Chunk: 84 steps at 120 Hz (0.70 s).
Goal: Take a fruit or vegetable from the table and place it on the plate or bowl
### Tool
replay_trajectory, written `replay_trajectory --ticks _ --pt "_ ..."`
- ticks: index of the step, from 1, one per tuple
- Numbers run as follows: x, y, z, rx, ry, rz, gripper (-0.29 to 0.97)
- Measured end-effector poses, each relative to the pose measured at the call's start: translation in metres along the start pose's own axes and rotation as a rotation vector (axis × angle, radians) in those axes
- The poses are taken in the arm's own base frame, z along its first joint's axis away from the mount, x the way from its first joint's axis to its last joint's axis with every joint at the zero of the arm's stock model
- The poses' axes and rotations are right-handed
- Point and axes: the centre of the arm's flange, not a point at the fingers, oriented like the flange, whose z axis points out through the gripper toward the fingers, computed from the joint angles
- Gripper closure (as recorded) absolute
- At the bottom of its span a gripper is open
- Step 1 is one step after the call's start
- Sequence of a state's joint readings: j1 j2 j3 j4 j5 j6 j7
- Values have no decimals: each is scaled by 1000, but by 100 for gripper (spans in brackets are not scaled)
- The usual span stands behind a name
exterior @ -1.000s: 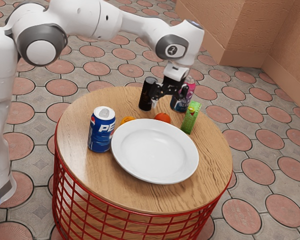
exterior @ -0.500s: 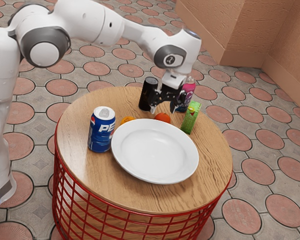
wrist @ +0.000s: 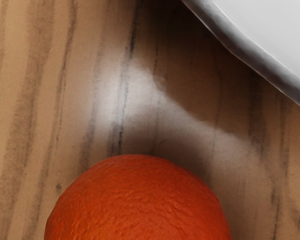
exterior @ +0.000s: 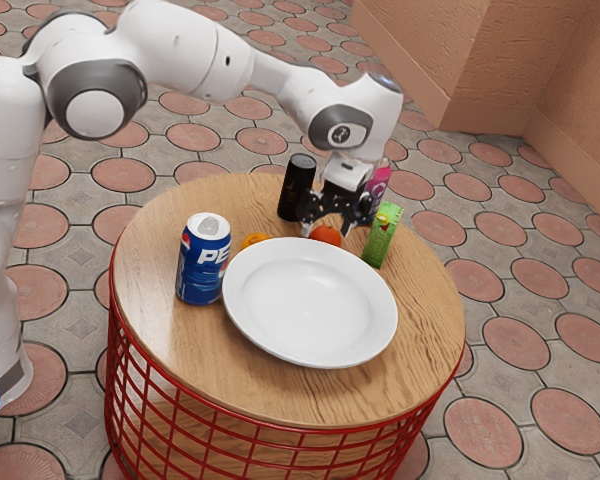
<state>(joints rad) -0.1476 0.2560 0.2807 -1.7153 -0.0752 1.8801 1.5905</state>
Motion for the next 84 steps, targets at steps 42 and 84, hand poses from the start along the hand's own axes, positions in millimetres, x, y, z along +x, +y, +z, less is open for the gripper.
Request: replay_trajectory --ticks 42,84 --pt "-2 -5 11 0 -6 -11 0" --pt "4 -8 18 -4 -10 -10 0"
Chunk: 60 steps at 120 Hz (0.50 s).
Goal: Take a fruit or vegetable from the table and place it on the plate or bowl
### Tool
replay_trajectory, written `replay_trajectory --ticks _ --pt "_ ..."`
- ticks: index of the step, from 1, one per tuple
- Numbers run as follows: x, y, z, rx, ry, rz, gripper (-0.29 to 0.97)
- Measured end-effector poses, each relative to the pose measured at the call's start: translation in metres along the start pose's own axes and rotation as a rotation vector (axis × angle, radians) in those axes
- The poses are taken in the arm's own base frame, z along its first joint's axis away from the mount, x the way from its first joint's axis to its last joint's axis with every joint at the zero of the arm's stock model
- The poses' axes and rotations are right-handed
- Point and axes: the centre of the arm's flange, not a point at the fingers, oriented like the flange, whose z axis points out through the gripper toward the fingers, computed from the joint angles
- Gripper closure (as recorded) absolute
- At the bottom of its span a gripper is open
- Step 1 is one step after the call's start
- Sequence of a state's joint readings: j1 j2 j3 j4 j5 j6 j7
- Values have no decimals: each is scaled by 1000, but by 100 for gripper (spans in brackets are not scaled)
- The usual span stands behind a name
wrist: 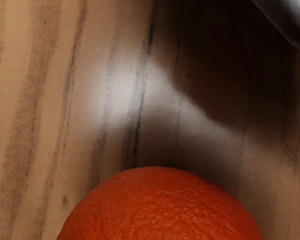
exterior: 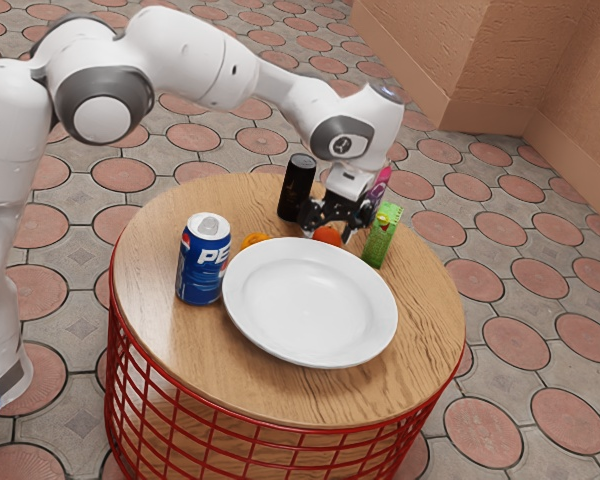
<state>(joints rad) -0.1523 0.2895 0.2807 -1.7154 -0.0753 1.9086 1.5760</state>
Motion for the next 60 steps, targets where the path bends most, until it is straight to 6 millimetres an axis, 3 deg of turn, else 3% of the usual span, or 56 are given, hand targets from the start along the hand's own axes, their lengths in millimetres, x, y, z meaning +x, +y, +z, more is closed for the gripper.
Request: replay_trajectory --ticks 25,47,60 --pt "14 0 1 0 -1 16 0" --pt "12 0 3 -2 -2 7 5" --pt "11 -1 3 -2 -2 0 14"
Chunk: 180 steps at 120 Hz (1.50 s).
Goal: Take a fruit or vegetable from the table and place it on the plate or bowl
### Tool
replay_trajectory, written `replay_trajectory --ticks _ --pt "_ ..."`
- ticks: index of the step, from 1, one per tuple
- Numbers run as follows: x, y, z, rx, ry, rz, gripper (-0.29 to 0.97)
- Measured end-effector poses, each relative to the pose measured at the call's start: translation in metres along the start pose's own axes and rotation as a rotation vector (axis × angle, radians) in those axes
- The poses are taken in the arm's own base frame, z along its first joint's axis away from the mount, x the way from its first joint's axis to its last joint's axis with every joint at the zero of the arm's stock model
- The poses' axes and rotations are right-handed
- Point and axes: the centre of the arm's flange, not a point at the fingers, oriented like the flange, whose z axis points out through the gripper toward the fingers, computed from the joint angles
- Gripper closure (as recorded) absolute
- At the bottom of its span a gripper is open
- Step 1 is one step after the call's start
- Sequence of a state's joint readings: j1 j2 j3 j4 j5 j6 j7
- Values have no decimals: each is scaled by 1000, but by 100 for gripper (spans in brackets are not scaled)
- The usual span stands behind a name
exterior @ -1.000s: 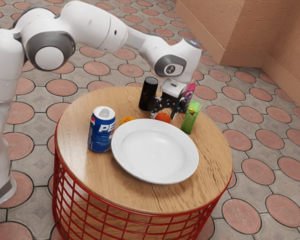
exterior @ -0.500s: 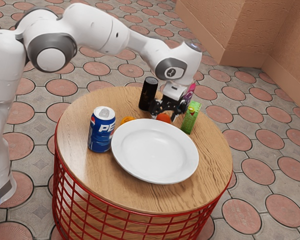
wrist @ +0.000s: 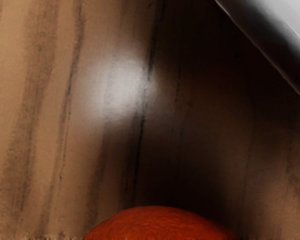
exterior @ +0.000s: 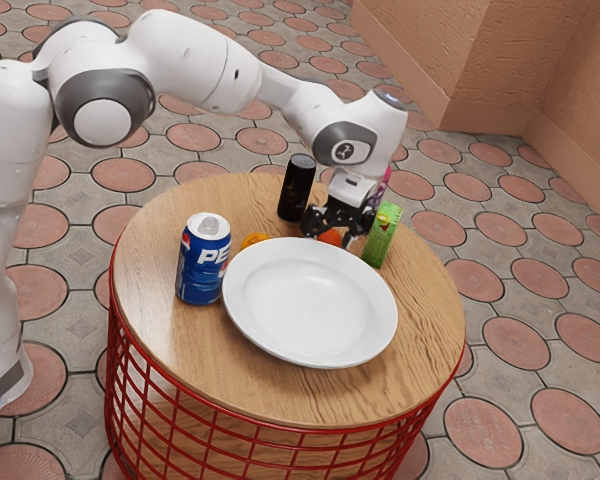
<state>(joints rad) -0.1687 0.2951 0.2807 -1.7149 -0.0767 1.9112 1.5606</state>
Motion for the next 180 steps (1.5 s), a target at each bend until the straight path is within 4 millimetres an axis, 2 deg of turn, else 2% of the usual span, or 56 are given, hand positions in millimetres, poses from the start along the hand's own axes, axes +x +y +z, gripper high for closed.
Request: replay_trajectory --ticks 9,19,36,49,58,82,89,96,108,118,130,146,162,180 --pt "-3 0 0 1 1 -8 27" --pt "-5 -1 -1 3 2 -15 33" --pt "-6 -1 -3 8 7 -25 34" --pt "-7 -1 -13 23 13 -30 35" --pt "-6 0 -32 48 19 -30 36" --pt "7 14 -116 142 45 -2 36" --pt "27 23 -133 154 50 32 35" --pt "66 33 -140 150 51 94 36" --pt "126 51 -140 131 47 187 36" --pt "160 62 -134 108 40 234 36" --pt "181 69 -126 87 32 257 36" --pt "195 73 -120 74 24 265 36" --pt "213 77 -111 64 -13 282 15" --pt "216 78 -110 62 -26 271 5"
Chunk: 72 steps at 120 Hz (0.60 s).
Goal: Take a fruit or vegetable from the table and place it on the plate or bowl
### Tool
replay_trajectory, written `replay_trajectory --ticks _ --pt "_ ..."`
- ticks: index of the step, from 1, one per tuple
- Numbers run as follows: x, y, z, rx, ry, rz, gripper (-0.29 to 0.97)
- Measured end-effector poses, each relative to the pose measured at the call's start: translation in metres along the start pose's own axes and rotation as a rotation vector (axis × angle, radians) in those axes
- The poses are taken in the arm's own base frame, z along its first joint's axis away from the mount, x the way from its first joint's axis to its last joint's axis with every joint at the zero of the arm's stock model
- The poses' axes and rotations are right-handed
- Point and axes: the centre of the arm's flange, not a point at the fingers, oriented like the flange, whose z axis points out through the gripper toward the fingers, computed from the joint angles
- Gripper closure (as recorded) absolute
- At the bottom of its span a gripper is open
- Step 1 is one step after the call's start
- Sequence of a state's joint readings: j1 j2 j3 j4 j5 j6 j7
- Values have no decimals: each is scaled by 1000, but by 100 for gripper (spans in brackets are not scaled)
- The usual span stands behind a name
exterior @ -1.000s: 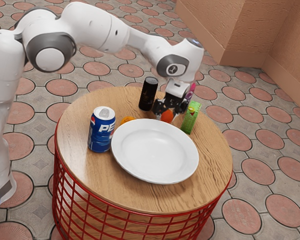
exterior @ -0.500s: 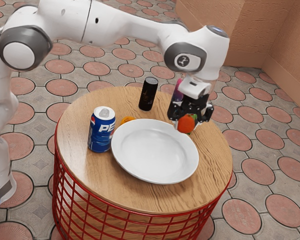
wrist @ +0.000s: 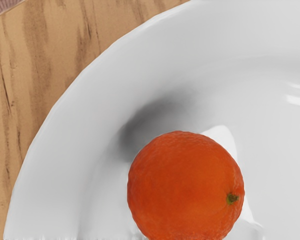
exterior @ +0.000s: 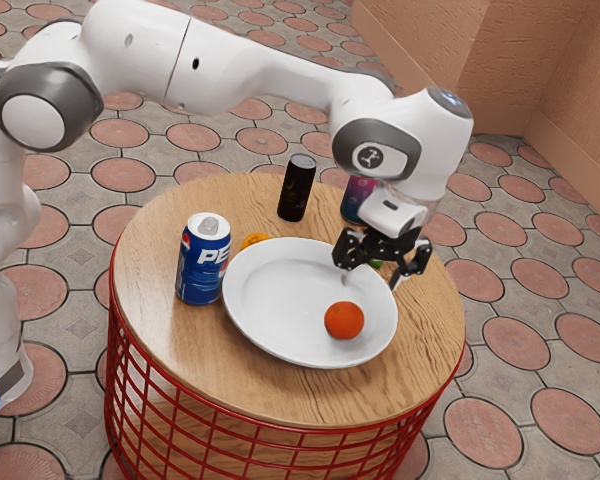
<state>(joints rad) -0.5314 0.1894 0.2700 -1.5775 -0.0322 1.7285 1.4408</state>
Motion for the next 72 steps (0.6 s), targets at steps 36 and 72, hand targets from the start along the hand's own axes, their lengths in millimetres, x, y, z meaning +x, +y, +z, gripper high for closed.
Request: replay_trajectory --ticks 36,72 --pt "-52 71 -161 156 0 -71 1" --pt "-159 277 -273 148 -46 -179 0"
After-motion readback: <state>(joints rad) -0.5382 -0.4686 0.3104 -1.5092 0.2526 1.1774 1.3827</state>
